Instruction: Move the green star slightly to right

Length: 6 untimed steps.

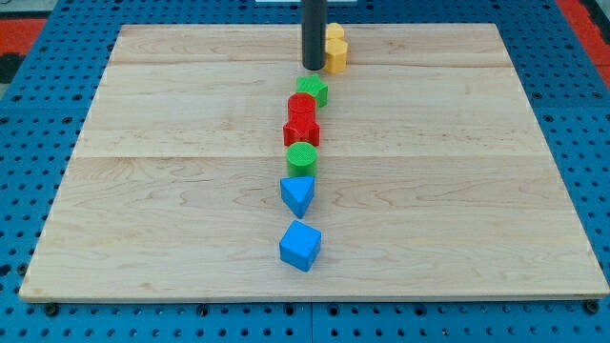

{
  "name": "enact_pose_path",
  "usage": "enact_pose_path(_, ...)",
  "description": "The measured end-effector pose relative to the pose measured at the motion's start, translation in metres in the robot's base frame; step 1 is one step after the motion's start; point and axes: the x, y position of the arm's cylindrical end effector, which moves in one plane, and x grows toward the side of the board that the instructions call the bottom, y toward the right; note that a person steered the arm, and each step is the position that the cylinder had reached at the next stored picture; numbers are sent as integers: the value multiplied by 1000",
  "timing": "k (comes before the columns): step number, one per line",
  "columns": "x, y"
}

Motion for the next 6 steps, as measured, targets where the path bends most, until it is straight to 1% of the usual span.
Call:
enact_pose_path(1,0,-63)
enact_pose_path(2,-2,-72)
enact_pose_path(3,-2,-72)
enact_pose_path(4,27,-44)
enact_pose_path(5,26,-38)
enact_pose_path(6,26,-18)
